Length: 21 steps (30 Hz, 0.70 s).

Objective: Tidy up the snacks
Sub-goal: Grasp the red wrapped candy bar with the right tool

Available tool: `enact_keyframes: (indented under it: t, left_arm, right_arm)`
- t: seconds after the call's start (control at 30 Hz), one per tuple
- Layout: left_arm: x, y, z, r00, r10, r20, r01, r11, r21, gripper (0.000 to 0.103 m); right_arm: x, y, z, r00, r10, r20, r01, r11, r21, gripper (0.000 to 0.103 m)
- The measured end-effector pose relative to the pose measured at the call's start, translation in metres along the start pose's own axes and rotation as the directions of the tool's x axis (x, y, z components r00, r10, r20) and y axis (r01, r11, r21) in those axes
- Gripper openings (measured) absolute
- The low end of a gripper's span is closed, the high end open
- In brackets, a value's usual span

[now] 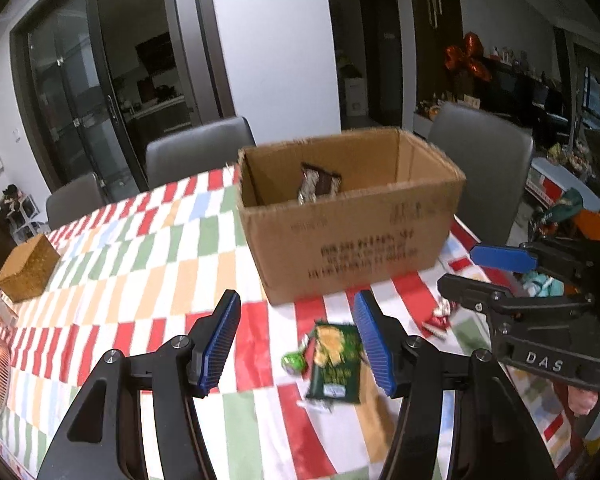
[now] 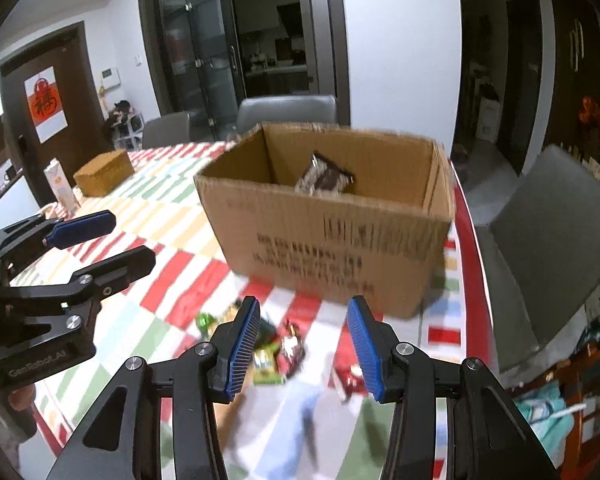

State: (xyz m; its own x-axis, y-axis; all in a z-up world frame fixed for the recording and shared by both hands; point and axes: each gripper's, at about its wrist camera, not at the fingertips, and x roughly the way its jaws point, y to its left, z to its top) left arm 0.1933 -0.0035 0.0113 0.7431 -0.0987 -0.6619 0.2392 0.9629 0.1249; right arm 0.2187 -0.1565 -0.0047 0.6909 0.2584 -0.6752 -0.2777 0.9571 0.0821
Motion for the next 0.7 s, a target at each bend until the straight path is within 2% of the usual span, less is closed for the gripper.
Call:
enact_keyframes:
  t: [0.37,0.7]
  left_arm:
    - [0.034,-0.017,-0.039,0.992,-0.046,-0.119,0.043,0.999,-0.024,0.058]
    - [0.070,-0.020,-0.054,0.980,-0.057,-0.191,0.055,0.998,-0.016,0.058]
  right_arm:
    - [0.017,-0.024,-0.046,0.994,-0.018,-0.107,0.030,0.994,0.109,0.047]
    - [0.043,-0.039,-0.060,0.986,-0.007,-0.168,0.040,0.980,0.195,0.047]
